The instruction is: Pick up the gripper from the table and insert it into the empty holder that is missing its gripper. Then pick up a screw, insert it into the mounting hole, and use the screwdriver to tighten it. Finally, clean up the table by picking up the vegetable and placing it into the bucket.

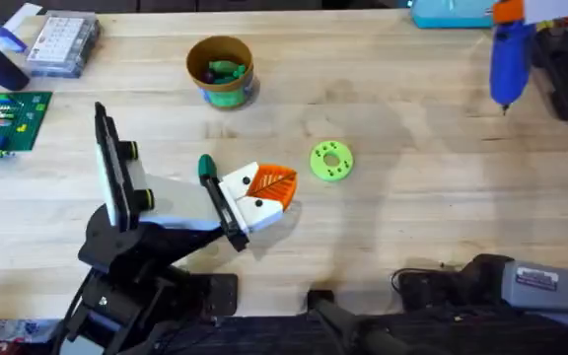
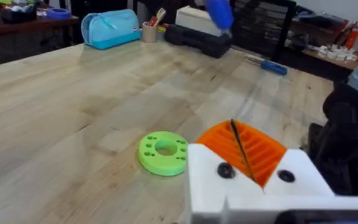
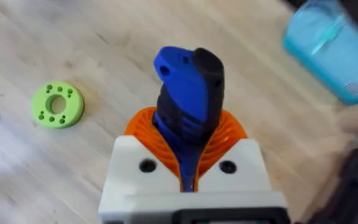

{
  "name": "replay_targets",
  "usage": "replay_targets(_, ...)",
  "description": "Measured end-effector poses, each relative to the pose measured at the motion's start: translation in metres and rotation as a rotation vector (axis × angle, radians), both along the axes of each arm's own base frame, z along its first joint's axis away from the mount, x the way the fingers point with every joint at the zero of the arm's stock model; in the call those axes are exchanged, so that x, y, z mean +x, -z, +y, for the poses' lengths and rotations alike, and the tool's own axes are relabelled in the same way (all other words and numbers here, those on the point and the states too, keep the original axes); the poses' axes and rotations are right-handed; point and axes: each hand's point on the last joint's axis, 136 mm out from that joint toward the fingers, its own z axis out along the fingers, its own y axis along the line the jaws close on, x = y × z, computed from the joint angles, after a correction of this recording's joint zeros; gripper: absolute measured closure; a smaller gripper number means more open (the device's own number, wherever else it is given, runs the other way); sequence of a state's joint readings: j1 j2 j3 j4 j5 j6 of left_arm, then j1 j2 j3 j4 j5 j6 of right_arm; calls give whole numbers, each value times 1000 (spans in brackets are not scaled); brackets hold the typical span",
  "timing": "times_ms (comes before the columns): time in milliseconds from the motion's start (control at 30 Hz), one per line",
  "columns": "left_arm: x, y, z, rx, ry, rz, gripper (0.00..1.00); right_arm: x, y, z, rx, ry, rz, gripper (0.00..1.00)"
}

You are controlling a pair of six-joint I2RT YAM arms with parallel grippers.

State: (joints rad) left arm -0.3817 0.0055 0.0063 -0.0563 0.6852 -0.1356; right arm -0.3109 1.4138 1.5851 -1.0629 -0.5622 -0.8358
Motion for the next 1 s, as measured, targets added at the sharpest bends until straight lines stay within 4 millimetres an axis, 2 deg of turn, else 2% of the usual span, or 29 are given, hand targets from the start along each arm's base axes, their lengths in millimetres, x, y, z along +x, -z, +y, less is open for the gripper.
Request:
replay_targets(133, 0, 0, 0, 0, 0, 0, 988, -27, -43, 13, -27, -17, -134, 931)
replay_targets(267, 0, 0, 0, 0, 0, 0, 988, -48, -67, 22, -39, -29, -217, 932)
replay_targets(500, 0, 0, 0, 0, 0, 0, 988, -63, -84, 33, -29, -58, -281, 934)
replay_targets(1000, 0, 0, 0, 0, 0, 0, 988, -87, -113, 79, 155, -303, -392, 935)
